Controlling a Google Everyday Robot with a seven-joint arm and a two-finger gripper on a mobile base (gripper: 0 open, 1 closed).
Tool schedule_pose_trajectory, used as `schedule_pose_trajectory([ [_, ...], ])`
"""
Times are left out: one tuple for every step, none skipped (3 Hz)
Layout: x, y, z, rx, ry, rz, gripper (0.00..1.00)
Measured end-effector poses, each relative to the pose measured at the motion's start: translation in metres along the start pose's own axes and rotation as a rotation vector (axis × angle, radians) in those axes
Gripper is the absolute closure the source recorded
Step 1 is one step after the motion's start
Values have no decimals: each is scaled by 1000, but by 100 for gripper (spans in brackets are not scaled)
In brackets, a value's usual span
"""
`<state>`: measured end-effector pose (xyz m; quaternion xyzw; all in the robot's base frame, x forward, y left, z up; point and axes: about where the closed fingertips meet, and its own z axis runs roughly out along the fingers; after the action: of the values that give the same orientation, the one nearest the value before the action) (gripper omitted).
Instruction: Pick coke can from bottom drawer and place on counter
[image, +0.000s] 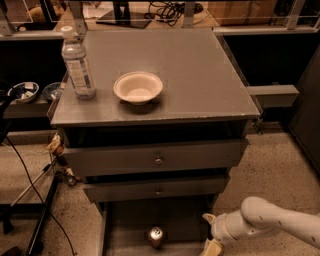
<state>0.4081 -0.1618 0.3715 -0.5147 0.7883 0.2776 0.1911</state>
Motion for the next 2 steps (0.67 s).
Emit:
schedule_pose_trajectory([
  [18, -2, 39, -42, 11, 3, 0],
  [18, -1, 39, -42, 11, 4, 0],
])
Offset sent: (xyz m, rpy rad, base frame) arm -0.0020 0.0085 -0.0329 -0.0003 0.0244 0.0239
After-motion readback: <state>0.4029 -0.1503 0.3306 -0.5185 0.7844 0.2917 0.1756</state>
